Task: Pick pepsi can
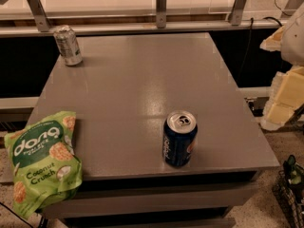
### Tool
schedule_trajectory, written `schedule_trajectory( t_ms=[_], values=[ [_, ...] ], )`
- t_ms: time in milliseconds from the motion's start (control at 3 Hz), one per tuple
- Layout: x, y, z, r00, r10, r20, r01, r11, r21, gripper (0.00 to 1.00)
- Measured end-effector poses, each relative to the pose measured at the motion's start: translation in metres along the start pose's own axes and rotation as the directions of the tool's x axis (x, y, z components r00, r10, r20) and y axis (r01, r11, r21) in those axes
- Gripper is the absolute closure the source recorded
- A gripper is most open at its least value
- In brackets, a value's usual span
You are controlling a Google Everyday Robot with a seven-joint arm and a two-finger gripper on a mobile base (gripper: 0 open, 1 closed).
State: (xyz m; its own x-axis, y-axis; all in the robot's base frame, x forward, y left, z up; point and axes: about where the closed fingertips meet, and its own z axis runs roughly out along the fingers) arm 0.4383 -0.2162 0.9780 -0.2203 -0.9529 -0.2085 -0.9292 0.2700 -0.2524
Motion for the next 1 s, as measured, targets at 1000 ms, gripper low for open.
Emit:
schedule_trajectory(
  t_ms=[1000],
  values=[
    [-0.042,0.036,-0.005,0.981,-0.175,0.086,0.176,0.9843,-0.010,0.00]
  ],
)
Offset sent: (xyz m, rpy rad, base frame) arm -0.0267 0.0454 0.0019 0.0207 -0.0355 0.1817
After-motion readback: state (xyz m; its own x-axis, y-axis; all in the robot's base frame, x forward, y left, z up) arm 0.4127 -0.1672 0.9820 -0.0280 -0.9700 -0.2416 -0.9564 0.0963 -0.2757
